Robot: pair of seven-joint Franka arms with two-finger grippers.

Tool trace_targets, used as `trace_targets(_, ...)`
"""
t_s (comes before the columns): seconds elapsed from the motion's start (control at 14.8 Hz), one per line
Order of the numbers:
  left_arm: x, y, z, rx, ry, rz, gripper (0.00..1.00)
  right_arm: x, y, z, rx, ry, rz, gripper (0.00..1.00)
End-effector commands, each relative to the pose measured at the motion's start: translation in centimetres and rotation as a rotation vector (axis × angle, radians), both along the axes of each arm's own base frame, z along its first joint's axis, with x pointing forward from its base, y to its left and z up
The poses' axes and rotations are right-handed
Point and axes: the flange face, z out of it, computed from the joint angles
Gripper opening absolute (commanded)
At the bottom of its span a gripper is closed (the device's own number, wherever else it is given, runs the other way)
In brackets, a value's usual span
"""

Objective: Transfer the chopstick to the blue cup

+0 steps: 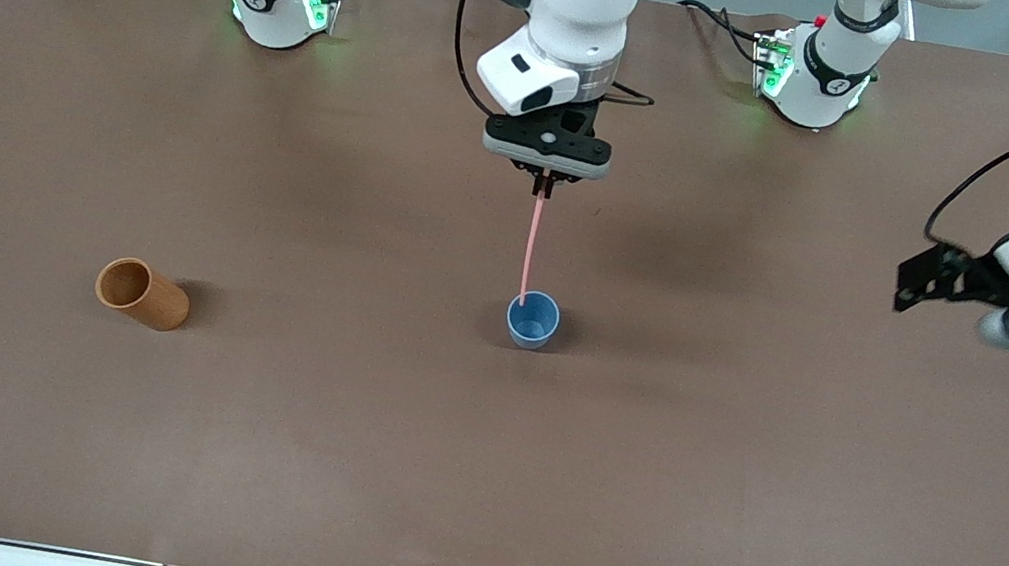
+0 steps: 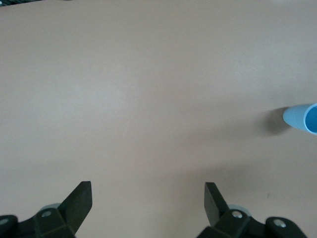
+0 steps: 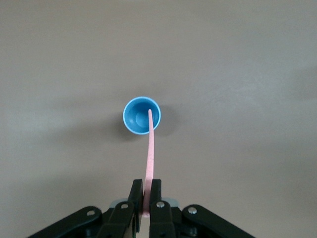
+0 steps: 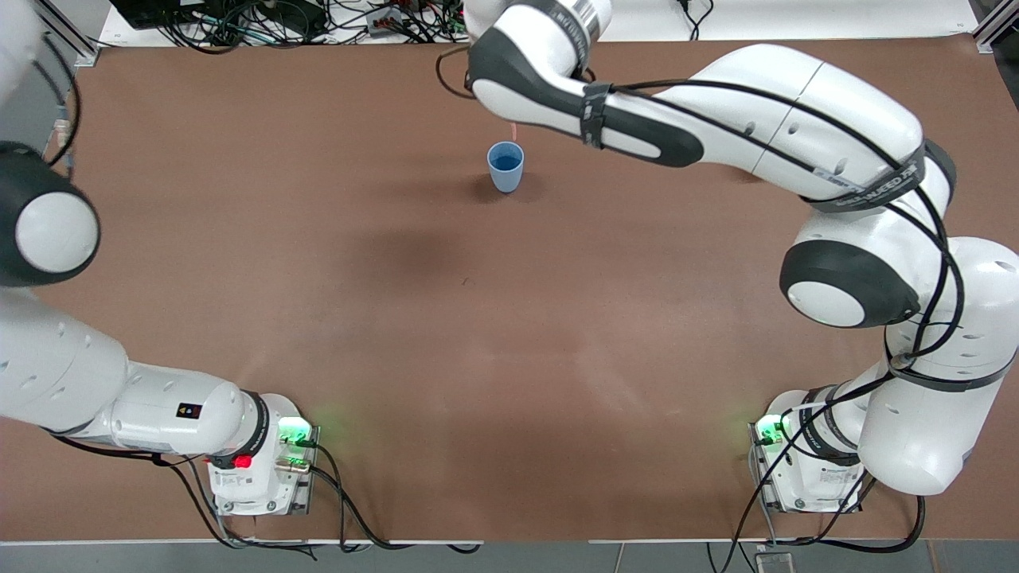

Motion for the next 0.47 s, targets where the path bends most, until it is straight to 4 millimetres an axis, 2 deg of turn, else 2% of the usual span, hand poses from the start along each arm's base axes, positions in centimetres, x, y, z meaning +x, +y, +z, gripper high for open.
trace_targets(0.0, -3.0, -0.3, 2.4, -0.013, 0.010, -0.026, 1.00, -0.7, 1.6, -1.8, -0.027, -0.011, 0.005, 0.03)
trace_targets(0.27, -2.8, 0.1, 2.3, -0.007, 0.009, -0.021, 1.00, -1.0, 3.1, -4.4, -0.057, -0.063, 0.048, 0.07)
trace_targets(0.4, -2.8, 0.1, 2.3, 0.001, 0.008, -0.023, 1.00, -0.9, 3.5, -4.9, -0.053, -0.079, 0.057, 0.10)
